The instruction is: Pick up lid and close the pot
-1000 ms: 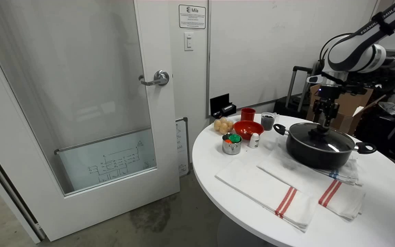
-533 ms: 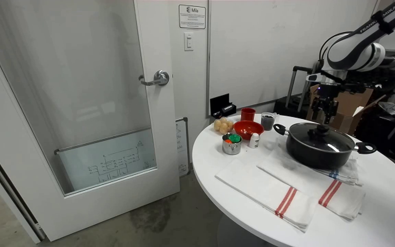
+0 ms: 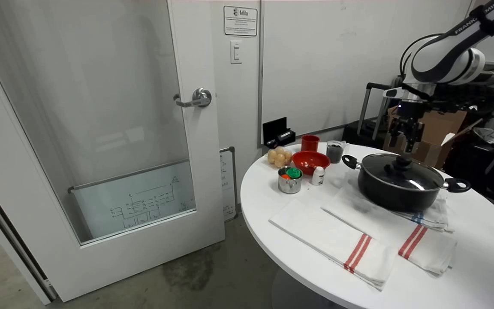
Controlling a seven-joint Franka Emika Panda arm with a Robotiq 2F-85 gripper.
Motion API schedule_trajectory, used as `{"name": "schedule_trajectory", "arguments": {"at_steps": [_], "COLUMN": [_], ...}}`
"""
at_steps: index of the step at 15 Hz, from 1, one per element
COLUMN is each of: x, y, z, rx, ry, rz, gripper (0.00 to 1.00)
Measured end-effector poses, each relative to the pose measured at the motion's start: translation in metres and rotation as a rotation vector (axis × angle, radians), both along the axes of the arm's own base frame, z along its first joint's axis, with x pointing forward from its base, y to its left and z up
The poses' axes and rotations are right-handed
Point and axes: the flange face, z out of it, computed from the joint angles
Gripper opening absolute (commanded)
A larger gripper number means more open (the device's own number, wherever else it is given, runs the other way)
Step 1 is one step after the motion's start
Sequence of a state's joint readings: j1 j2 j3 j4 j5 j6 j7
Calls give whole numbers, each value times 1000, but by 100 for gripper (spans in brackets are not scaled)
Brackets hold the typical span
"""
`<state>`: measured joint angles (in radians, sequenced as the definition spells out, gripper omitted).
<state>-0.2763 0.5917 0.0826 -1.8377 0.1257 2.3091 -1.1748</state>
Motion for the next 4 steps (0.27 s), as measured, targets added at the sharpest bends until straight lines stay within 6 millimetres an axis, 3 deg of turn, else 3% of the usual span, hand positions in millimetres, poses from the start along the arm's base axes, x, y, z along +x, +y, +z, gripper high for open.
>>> {"name": "schedule_trajectory", "arguments": {"at_steps": [4], "x": [-13], "y": [9], "z": [21], "rx": [-6], "ry": [-21], "rz": [10], "gripper": [100]}}
